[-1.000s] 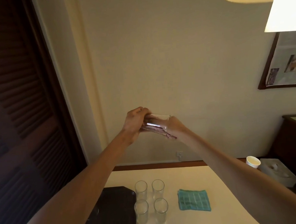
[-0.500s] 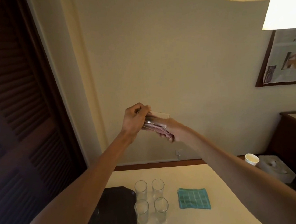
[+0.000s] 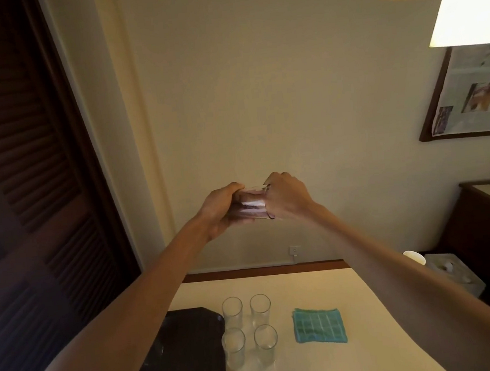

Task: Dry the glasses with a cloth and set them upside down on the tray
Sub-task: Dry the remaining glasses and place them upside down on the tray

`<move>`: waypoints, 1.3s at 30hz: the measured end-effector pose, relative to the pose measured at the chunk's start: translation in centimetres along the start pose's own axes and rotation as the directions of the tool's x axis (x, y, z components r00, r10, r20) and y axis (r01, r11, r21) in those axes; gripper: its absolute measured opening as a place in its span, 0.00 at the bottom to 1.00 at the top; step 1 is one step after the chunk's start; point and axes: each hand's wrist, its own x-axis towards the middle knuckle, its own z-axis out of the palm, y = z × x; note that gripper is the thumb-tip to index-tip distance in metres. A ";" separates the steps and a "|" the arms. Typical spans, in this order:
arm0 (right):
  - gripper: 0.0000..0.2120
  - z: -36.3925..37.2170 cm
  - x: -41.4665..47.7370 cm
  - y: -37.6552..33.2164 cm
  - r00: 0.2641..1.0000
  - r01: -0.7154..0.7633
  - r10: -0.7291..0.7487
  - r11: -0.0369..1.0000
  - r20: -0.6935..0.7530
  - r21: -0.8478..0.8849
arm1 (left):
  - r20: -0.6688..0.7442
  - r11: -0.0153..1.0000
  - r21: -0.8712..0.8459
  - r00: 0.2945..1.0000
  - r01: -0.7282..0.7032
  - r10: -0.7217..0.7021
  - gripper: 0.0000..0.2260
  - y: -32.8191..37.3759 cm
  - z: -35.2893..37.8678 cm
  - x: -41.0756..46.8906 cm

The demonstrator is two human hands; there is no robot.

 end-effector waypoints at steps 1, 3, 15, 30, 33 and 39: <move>0.19 0.4 0.5 0.3 0.998 -0.059 0.058 0.997 0.027 0.039 | -0.032 1.000 0.014 0.999 -0.027 0.028 0.09 0.1 0.3 -0.1; 0.11 1.5 1.2 0.7 0.983 -0.154 0.131 0.970 0.126 0.189 | -0.092 0.991 0.045 0.987 -0.126 0.130 0.09 0.3 0.8 0.1; 0.05 1.3 0.7 1.6 0.996 0.031 -0.027 0.998 -0.082 0.049 | 0.081 0.993 -0.026 0.990 -0.116 0.118 0.14 0.7 0.3 -0.2; 0.24 4.2 -0.7 1.3 0.940 -0.307 0.035 0.518 0.339 0.798 | -0.104 0.776 0.403 0.818 -0.486 0.566 0.15 0.1 1.2 -0.2; 0.28 3.6 -1.6 1.7 0.759 -0.590 -0.082 0.335 0.646 0.735 | -0.077 0.721 0.421 0.770 -0.550 0.633 0.13 0.0 1.4 -0.9; 0.14 3.0 0.6 2.1 0.999 -0.024 0.035 0.958 -0.033 0.287 | 0.018 0.966 0.069 0.969 -0.248 0.247 0.16 0.5 0.2 -0.6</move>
